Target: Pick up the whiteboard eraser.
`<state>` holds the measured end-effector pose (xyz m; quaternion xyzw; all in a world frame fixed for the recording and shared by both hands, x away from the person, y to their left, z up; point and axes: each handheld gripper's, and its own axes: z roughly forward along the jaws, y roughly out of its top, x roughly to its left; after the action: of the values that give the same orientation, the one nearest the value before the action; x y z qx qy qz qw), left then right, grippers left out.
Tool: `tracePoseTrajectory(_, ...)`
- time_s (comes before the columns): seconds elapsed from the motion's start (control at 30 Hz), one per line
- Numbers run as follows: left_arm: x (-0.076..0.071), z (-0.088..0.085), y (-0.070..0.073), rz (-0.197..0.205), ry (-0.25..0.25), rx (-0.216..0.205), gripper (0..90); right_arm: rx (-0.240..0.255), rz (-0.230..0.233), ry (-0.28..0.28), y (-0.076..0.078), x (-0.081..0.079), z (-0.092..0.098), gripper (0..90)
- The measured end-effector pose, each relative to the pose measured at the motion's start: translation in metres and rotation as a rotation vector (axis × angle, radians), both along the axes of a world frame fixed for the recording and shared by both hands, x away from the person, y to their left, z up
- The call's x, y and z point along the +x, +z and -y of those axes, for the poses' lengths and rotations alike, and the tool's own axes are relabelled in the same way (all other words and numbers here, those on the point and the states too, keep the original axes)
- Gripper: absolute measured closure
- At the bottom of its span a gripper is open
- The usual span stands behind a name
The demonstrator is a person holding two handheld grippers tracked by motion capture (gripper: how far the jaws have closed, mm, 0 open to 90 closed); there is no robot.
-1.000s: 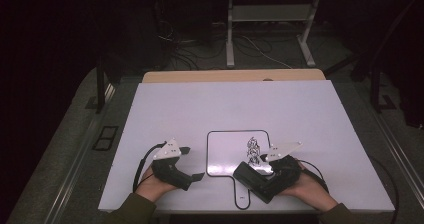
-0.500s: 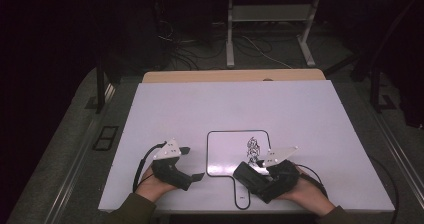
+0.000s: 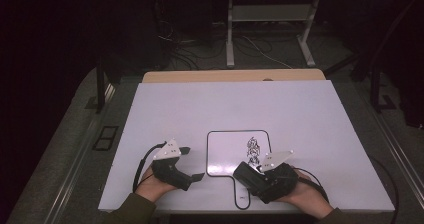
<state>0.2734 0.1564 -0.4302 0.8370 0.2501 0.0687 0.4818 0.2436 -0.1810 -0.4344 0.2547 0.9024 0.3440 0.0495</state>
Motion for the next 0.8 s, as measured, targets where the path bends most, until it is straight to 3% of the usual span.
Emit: tracePoseTrajectory(0.8,-0.0002,0.0002,0.0004,0.004,-0.003,0.000,0.0,-0.035,-0.012,-0.004,-0.0016,-0.0010,-0.0045,30.7)
